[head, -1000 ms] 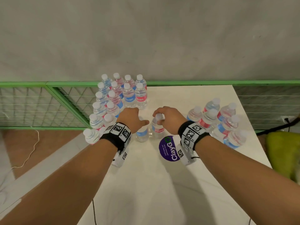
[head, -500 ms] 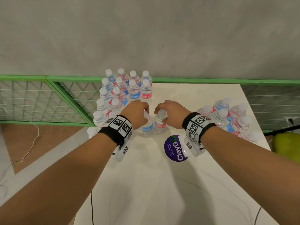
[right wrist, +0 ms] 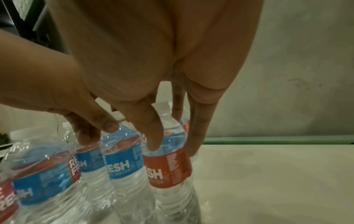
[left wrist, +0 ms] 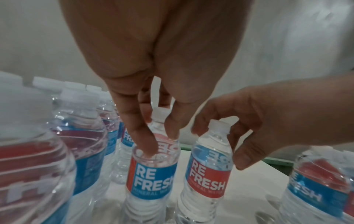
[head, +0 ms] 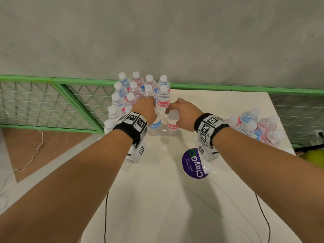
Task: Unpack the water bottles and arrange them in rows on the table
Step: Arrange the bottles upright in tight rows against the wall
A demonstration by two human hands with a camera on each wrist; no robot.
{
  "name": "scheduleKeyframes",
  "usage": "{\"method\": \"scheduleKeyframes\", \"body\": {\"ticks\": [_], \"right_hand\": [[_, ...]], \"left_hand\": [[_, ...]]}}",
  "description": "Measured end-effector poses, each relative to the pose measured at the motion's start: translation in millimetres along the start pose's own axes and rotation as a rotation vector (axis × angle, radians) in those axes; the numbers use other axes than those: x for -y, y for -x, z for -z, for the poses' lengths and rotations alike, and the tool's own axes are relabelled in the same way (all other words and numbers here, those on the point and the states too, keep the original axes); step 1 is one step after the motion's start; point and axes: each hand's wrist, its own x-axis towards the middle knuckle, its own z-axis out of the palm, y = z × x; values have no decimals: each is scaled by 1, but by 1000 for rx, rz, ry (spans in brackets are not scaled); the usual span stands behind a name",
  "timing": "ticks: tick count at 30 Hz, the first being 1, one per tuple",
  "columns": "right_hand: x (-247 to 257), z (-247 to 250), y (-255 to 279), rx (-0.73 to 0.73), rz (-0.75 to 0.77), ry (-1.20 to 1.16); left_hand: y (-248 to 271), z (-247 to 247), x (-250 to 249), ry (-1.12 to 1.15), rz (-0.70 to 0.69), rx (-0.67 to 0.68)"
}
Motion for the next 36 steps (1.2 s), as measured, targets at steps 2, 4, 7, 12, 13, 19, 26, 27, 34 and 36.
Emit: {"method": "scheduleKeyframes", "body": {"ticks": [2,4,7,12,13,19,26,27,34,36], "right_hand": [[-3,0,-4,15,12,32],[-3,1,-9,15,-1,35],[1,2,-19,10,-24,17],[8,-3,-40,-29,-50,0],[9,-4,-42,-40,-56,-10],[9,-5,-45,-112,-1,-57],[11,-8,-49,-171,-103,-150],[12,-8,-50,-172,-114,-144],[13,-5,-55,-202,-42,-128],[13,-4,-56,-199,-35,-121]], "left_hand": [[-7,1,4,-3,18,3],[-13,1,6,3,34,9],[-21,2,10,-1,45,10],[-28,3,15,7,58,-2],[-29,3,15,9,58,-1],[-31,5,22,36,56,-20],[-31,5,24,23,47,-16],[-31,5,24,19,47,-15],[-30,5,23,0,45,-5],[-30,5,23,4,49,-1]]}}
